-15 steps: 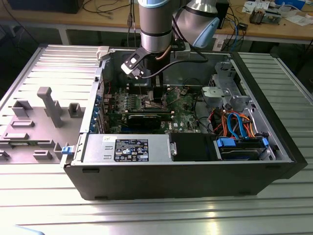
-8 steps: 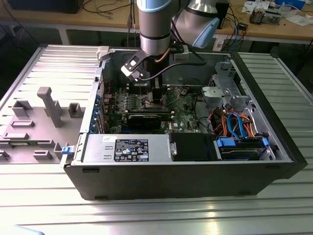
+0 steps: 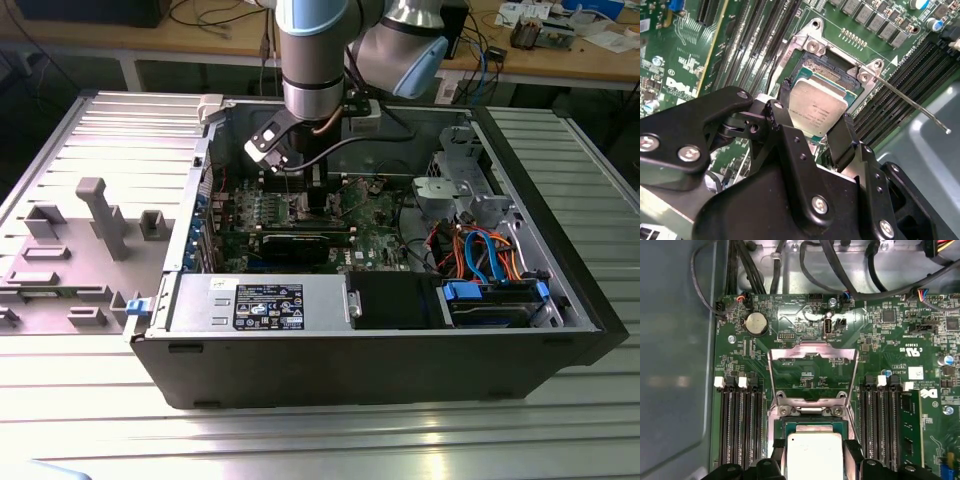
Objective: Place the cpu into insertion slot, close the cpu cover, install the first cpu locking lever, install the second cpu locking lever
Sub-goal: 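Place the cpu into insertion slot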
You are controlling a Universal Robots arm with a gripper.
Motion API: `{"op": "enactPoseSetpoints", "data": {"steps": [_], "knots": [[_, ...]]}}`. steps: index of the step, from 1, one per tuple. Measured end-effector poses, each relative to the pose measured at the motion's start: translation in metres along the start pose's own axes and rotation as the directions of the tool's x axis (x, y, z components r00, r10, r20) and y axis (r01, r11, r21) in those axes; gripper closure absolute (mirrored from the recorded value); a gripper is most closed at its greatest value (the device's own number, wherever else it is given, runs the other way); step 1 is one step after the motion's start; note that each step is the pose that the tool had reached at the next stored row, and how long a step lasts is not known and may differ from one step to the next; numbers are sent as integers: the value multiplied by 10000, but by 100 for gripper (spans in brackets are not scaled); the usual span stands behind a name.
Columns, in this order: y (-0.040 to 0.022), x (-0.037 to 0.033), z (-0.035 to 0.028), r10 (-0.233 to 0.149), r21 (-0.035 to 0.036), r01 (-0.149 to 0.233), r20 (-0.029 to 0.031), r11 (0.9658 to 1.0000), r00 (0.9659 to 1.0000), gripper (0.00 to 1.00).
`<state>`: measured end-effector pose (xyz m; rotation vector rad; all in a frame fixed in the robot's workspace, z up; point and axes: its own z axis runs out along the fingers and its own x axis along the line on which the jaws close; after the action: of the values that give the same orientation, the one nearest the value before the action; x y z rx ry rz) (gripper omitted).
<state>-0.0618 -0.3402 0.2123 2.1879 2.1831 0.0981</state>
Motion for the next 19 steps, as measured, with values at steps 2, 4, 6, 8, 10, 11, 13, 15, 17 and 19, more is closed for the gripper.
{"op": "enactPoseSetpoints", "data": {"steps": [2,4,6,8,10,11,13,15,17,19], "knots": [[-5,0,27,32,-1,-32,2,10000,10000,45],[-11,-1,58,34,0,-34,3,10000,10000,45],[-14,-1,82,31,-1,-31,3,10000,10000,45],[-20,-1,100,32,-1,-32,3,10000,10000,45],[-24,0,111,29,-1,-29,2,10000,10000,45],[-24,2,115,29,0,-29,3,10000,10000,45],[-25,6,121,30,0,-30,4,10000,10000,45],[-26,13,129,30,-1,-30,2,10000,10000,45],[-26,18,134,29,0,-29,3,10000,10000,45],[-27,19,136,28,0,-28,4,10000,10000,45]]}}
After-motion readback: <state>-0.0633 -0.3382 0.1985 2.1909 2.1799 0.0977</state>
